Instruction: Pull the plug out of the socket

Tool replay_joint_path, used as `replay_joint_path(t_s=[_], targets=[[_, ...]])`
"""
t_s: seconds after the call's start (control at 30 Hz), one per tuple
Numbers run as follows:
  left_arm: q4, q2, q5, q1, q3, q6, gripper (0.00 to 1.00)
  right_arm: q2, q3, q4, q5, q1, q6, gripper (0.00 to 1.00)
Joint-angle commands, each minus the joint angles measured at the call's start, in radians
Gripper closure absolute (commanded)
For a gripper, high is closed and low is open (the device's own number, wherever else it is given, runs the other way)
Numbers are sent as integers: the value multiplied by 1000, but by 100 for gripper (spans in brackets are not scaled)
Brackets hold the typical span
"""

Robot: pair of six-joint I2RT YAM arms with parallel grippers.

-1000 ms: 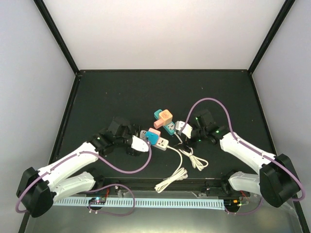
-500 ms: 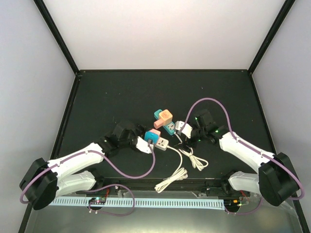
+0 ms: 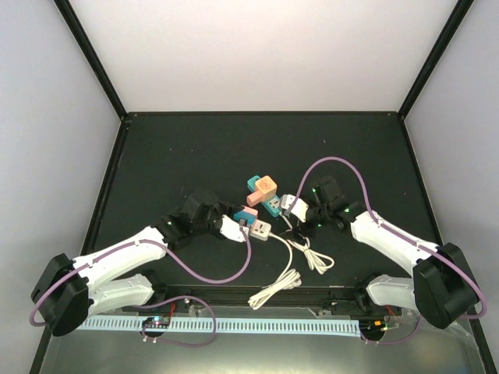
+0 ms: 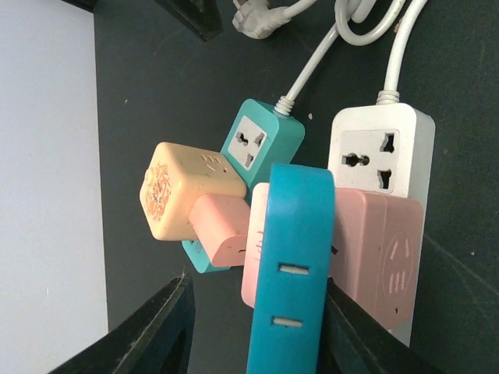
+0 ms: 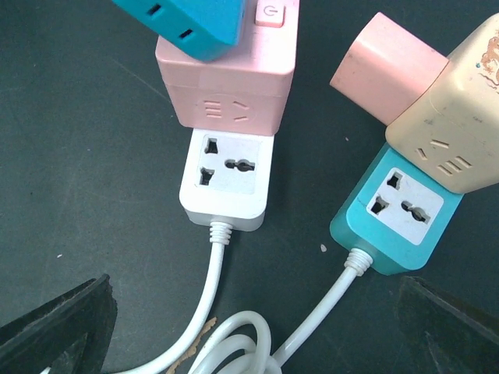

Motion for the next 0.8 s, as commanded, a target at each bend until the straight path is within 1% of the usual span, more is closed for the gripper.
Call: replay_joint_path(t_s=[0.0,0.23,0.37,0.53,0.63,0.77], targets=[[-74,1,16,-8,56,-15,59,4,20,15,1,6,9,0],[-118,19,32,-7,69,0,64,2,19,18,-4,5,10,0],[-170,40,37,-7,108,-20,74,-1,14,25,-7,5,11,0],[-213,61,42,-7,166,-76,84,-18,-11,70,-9,6,28,0],[-271,84,56,-8,214,-98,88,-25,-18,92,16,4,50,0],[-351,102,66,-7,253,-98,91,-41,-20,112,13,5,48,0]])
